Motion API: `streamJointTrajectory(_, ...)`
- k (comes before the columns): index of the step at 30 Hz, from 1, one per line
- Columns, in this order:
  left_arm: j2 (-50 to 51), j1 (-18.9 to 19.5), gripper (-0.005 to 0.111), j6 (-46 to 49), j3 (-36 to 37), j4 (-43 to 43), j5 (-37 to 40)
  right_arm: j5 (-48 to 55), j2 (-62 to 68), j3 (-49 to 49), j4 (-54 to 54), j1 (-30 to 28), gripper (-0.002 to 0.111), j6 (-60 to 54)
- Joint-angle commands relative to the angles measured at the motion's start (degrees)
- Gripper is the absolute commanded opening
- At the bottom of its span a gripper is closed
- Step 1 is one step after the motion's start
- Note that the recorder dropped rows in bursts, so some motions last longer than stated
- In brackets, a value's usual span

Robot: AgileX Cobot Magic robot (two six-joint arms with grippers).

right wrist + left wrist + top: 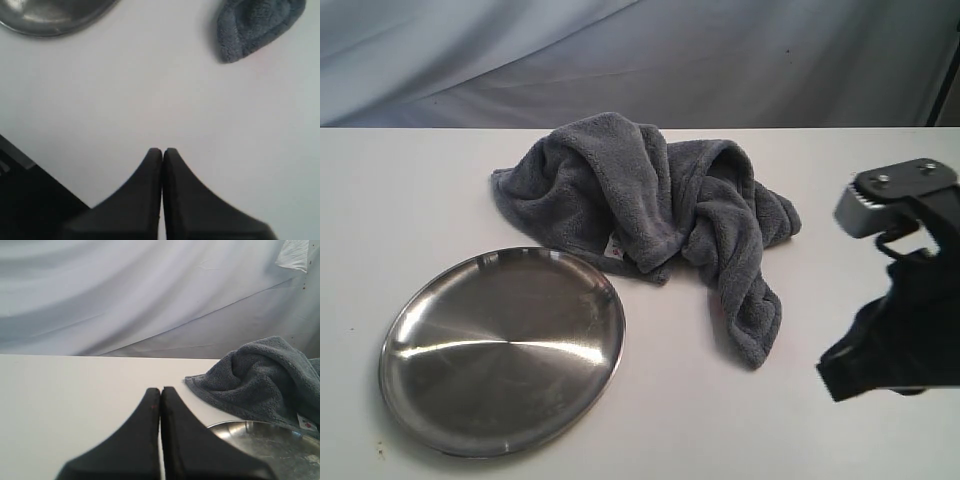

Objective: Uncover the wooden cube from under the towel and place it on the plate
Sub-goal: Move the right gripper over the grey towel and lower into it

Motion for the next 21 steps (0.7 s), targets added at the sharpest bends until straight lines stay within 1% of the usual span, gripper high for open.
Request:
streamJointTrajectory(1, -0.1, 0.0, 0.001, 0.0, 0.3, 0.0, -0.2, -0.9, 9.8, -6.3, 0.3, 4.2, 0.0, -0.6)
streamJointTrajectory(8, -0.1, 0.0, 0.001, 0.0, 0.3, 0.0, -0.2, -1.3, 25.7, -20.5, -0.4, 11.9, 0.0, -0.6)
streamJointTrajectory(12, -0.1, 0.0, 0.001, -0.1, 0.3, 0.0, -0.2, -4.4, 34.3, -30.7, -2.0, 15.4, 0.0, -0.6)
streamJointTrajectory(15, -0.1, 0.0, 0.001, -0.1, 0.3, 0.0, -0.2, -6.2, 40.1, -37.8, -2.5, 16.7, 0.0, -0.6)
streamJointTrajectory(18, -0.1, 0.0, 0.001, -0.1, 0.3, 0.0, -0.2, -7.0, 45.1, -44.0, -2.9, 16.7, 0.0, -0.6)
streamJointTrajectory(21, -0.1, 0.0, 0.001, -0.1, 0.3, 0.0, -0.2, -7.6, 49.2, -48.8, -7.0, 16.3, 0.0, -0.3)
